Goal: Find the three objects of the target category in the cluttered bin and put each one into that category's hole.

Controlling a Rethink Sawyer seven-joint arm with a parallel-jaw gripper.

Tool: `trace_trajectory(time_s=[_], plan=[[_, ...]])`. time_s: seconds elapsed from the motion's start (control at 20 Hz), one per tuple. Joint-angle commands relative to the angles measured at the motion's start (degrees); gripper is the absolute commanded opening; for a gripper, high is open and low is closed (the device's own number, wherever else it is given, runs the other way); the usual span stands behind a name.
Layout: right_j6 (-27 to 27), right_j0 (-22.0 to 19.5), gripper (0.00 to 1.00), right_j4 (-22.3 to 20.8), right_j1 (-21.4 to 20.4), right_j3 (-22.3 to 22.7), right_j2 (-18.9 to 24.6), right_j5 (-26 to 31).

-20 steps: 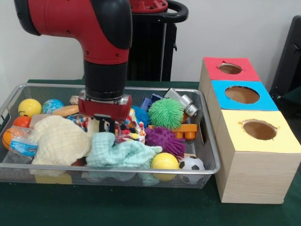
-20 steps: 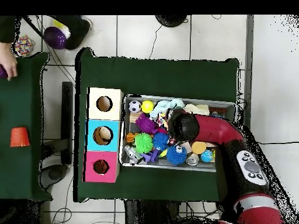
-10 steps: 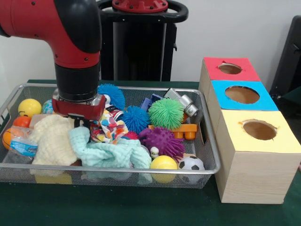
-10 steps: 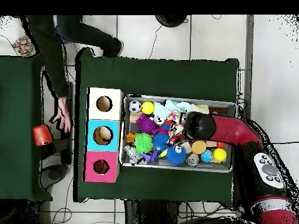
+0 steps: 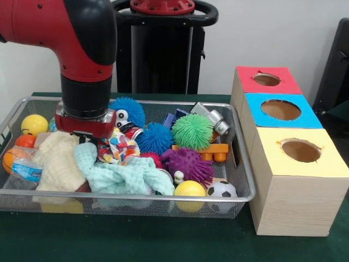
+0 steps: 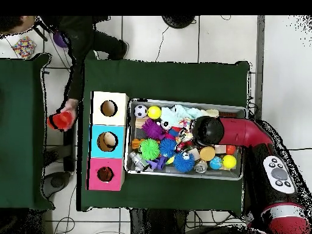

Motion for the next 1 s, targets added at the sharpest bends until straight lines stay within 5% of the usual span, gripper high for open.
trace_trajectory(time_s=[0.05, 0.45, 1.0], plan=[[-24.5, -1.4, 0.0, -9.5, 2.0, -2.8, 1.1, 12.6], [-37.7, -9.7, 0.0, -5.0, -5.2, -2.3, 7.7, 24.0], [-47.2, -14.1, 0.0, -4.7, -5.7, -8.2, 12.0, 31.8]])
